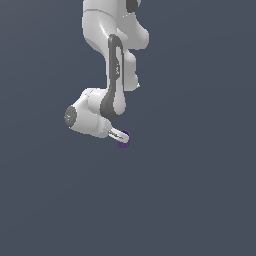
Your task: Pick up the object and move it to a goal position.
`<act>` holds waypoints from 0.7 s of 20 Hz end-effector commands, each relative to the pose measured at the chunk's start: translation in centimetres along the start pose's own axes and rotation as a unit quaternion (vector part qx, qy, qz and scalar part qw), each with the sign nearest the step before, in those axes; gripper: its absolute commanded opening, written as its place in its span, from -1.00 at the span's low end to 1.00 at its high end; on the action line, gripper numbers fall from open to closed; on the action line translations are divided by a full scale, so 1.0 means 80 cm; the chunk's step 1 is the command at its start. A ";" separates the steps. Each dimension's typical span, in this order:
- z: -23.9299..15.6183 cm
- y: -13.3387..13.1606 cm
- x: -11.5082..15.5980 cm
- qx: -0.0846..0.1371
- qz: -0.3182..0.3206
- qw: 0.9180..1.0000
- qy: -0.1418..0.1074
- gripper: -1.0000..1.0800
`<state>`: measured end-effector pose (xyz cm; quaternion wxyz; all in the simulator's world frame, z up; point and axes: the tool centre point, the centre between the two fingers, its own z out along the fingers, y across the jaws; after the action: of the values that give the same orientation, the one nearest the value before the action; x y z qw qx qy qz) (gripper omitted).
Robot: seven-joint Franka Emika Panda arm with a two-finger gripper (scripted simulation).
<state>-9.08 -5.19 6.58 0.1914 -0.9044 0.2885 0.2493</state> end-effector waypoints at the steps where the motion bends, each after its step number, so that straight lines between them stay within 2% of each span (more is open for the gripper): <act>1: 0.000 0.000 0.000 0.000 0.000 1.000 0.000 -1.00; 7: -0.008 -0.007 0.009 0.009 -0.007 1.000 0.018 -1.00; 14: -0.034 -0.026 0.032 0.035 -0.026 0.996 0.073 -1.00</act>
<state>-5.87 -5.84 7.42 0.2046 -0.9176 0.2871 0.1838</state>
